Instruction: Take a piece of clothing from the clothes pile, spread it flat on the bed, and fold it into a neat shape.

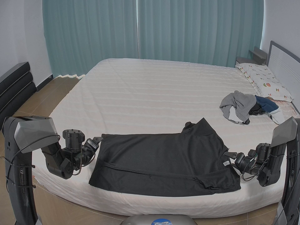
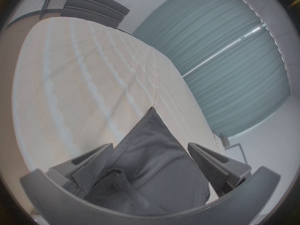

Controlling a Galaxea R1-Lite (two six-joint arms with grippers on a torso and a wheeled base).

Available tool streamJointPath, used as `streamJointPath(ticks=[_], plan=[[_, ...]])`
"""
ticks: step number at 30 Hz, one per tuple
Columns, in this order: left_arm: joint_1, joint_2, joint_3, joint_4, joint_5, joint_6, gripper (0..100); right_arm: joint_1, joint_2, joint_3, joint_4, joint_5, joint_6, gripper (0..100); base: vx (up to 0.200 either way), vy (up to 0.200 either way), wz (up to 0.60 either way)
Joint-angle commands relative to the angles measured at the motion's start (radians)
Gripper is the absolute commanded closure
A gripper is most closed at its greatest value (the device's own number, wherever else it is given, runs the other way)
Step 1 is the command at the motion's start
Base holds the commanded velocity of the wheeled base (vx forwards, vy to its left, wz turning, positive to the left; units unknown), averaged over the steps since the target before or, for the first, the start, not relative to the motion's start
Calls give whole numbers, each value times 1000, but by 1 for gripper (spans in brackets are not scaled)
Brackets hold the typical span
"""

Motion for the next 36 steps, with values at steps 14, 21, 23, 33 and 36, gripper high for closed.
streamJointPath(ticks=[14, 21, 23, 33, 36], plan=[[-21, 78, 156, -174, -83, 284, 0, 1, 2, -1, -15, -1, 0, 0, 0, 0, 0], [-28, 109, 161, -206, -51, 323, 0, 4, 2, -1, -13, -1, 0, 0, 0, 0, 0], [-29, 111, 159, -211, -50, 323, 0, 4, 2, -1, -13, -1, 0, 0, 0, 0, 0], [-32, 117, 150, -211, 15, 321, 100, 4, 2, 2, -15, -1, -2, 0, 0, 0, 0], [-31, 117, 159, -211, 39, 321, 100, 4, 2, 2, -15, -1, -6, 0, 0, 0, 0]])
